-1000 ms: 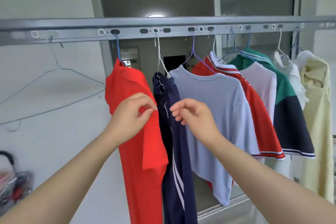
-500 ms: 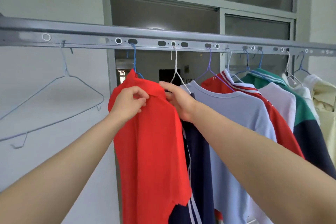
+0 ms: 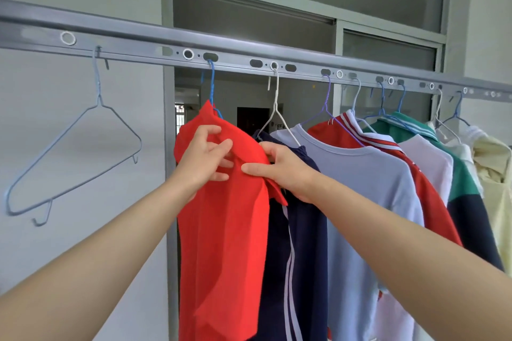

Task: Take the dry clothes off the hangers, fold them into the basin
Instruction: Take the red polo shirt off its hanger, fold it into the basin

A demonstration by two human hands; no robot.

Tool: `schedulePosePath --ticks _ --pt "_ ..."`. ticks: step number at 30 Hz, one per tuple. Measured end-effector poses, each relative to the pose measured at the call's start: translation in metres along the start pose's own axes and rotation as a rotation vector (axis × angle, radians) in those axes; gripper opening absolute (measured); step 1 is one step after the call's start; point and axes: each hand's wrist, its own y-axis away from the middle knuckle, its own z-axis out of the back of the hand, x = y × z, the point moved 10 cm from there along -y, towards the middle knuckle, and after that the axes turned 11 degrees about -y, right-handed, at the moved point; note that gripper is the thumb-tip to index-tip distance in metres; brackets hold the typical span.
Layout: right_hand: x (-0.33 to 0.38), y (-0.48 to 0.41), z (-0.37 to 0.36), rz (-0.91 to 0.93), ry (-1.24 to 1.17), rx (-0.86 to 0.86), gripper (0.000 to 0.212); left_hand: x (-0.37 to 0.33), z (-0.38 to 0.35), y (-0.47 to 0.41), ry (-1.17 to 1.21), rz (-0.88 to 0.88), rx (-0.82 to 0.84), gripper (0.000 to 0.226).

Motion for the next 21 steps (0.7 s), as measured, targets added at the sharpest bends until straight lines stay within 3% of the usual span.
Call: schedulePosePath --ticks 4,7,11,16,21 --pt "0.008 0.008 -0.003 0.135 0.159 -0.081 0.025 -0.012 -0.024 0.008 -0.007 -0.022 0.100 0.038" --pt "0.008 0.012 -0.018 0.184 0.244 -0.055 0.025 -0.023 -0.029 0.006 -0.214 -0.138 0.048 0.016" --pt "-0.014 0.023 -0.045 -0.166 -0.215 0.183 0.010 -0.011 -0.010 0.003 -0.368 -0.085 -0.089 0.027" --pt "-0.029 0.021 -0.057 -0.355 -0.383 0.157 0.018 -0.004 0.006 0.014 -0.359 -0.028 -0.126 0.009" --pt "-0.026 0.010 -0.068 -0.405 -0.374 0.061 0.027 0.013 0.025 0.022 -0.058 0.085 -0.098 0.048"
